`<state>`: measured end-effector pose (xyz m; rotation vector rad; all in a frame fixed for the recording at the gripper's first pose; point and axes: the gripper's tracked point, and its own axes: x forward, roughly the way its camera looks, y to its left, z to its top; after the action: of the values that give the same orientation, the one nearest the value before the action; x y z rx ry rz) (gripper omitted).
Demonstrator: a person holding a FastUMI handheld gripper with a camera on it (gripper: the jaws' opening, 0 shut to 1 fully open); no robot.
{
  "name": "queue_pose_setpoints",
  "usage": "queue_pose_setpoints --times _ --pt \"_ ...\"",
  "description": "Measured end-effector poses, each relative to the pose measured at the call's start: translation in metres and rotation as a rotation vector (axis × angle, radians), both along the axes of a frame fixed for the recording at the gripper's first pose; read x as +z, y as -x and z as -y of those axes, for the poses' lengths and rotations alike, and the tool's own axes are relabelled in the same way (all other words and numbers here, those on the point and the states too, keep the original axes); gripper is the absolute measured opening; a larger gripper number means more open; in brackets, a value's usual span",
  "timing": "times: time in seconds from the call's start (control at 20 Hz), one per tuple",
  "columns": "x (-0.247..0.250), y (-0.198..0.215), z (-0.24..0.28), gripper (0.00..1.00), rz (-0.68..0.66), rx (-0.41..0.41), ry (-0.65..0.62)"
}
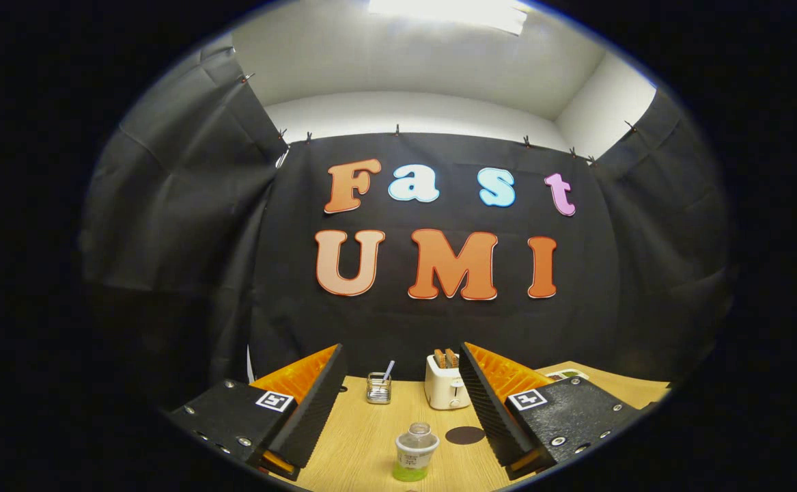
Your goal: Take the bottle from table, then pour the juice into the cup, finally place the bottle on the coaster
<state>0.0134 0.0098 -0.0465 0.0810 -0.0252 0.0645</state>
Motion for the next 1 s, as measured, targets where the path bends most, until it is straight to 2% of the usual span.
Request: queue_pose_setpoints --times 0.45,0.65,1.0 --pt "-0.103 -0.003 0.0 0.98 -0.153 -0.041 0.049" --pt "-0.141 -0.002 0.005 0.99 -0.203 -0.066 0.023" --pt "-0.209 -0.017 -0.002 0.98 -0.316 -0.036 0.043"
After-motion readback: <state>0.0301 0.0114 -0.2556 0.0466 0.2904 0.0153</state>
